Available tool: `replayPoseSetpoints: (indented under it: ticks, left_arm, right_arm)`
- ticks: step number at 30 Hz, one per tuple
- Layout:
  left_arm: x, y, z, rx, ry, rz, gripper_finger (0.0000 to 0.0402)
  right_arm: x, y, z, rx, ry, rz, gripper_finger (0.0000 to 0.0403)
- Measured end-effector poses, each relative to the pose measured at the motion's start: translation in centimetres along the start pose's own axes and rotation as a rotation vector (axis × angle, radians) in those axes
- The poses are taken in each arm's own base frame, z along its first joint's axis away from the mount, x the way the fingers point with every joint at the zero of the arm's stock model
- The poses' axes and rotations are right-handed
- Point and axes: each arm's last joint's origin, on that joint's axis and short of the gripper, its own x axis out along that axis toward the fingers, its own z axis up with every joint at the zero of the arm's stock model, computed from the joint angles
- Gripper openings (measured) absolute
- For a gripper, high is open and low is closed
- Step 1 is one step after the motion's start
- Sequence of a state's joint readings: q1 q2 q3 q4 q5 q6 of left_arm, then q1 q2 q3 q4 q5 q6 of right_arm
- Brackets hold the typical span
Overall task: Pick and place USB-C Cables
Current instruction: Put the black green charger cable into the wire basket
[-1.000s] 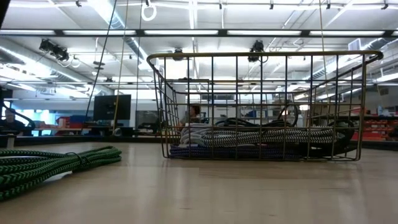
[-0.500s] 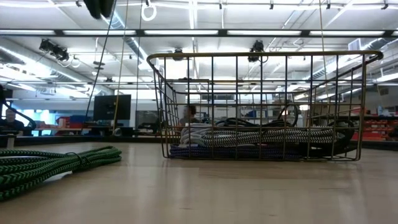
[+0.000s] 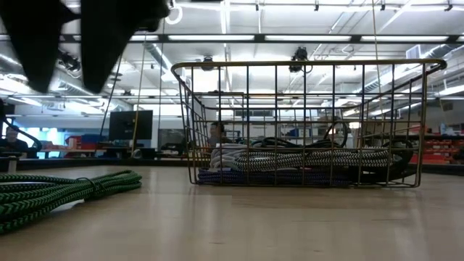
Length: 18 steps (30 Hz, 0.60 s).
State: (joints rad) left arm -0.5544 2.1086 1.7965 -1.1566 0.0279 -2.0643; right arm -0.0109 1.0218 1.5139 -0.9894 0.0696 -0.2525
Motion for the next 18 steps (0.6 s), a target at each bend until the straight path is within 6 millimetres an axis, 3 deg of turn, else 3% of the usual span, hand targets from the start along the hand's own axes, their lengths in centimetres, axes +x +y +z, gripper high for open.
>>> replayPoseSetpoints:
  ticks: [8,18]
  left_arm:
    - [0.57,0.44,-0.22,-0.041,0.0,0.023,0.0204]
    - [0.71,0.33,0.17,-0.03,-0.095,-0.011,0.02]
  right_arm:
    - [0.0,0.0,0.0,-0.013,0.0,0.0,0.0004]
    - [0.0,-0.04,0.15,-0.012,-0.016,-0.004,0.0004]
